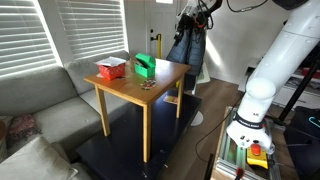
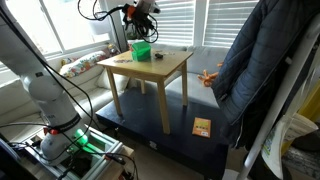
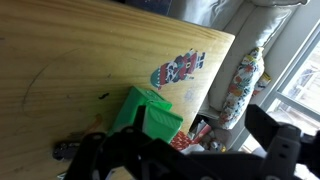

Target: Close the lid of the green storage box

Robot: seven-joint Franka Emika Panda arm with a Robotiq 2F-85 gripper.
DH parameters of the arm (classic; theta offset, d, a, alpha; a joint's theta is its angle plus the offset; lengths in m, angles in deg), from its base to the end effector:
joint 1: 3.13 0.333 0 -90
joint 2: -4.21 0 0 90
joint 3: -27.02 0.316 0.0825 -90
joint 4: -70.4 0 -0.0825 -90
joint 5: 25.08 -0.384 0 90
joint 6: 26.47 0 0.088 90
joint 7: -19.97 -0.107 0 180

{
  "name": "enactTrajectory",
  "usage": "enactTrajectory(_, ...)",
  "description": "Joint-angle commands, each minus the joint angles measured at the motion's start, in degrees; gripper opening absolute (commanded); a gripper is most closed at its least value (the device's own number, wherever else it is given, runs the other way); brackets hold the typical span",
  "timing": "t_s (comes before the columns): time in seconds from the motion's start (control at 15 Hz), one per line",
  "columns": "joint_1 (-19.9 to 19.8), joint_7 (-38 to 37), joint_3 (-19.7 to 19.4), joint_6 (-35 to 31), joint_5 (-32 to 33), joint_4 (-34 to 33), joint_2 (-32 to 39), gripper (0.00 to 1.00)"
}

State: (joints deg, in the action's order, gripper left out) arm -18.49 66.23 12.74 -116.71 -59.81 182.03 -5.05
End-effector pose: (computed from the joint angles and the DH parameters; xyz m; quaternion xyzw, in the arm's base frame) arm 0.4540 -0.1966 0.5518 -0.9372 -0.1066 -0.1116 0.3127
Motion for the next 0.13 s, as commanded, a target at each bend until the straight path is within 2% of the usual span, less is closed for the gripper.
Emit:
enactTrajectory(0.0,1.15,-0.09,-1.11,0.08,0.17,-0.20,0.06,1.00)
enactTrajectory(0.07,1.15,-0.08,-1.11,0.08,0.17,-0.20,0.06,1.00)
